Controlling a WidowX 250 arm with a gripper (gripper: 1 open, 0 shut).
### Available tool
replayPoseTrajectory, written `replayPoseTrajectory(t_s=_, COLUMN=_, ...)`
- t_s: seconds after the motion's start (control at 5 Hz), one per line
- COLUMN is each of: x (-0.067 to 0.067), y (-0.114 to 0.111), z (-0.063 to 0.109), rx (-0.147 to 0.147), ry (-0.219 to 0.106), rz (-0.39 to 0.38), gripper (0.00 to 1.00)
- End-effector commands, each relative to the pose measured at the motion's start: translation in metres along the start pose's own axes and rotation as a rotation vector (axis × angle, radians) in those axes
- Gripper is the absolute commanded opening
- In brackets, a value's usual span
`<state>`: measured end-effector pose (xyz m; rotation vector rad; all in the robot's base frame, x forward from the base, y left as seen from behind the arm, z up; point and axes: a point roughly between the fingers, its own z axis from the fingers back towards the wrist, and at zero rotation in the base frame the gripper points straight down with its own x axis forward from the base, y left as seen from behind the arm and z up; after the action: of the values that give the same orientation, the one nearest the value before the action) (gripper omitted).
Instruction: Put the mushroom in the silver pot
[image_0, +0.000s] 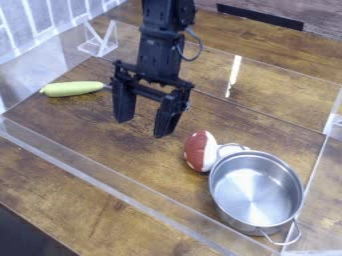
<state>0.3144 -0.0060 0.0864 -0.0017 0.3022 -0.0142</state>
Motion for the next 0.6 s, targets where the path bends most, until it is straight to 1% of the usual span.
replayPoseTrajectory(t_s=0.0, x=0.009, y=0.011, z=0.029, rx=-0.005, ry=-0.085, rz=0.084, gripper=1.00)
replayPoseTrajectory(t_s=0.2, x=0.004, y=-0.001, z=0.029, rx=0.022, ry=-0.080, rz=0.011, gripper=1.00)
replayPoseTrajectory(t_s=0.4, x=0.000, y=-0.006, z=0.023, rx=0.043, ry=-0.058, rz=-0.056, gripper=1.00)
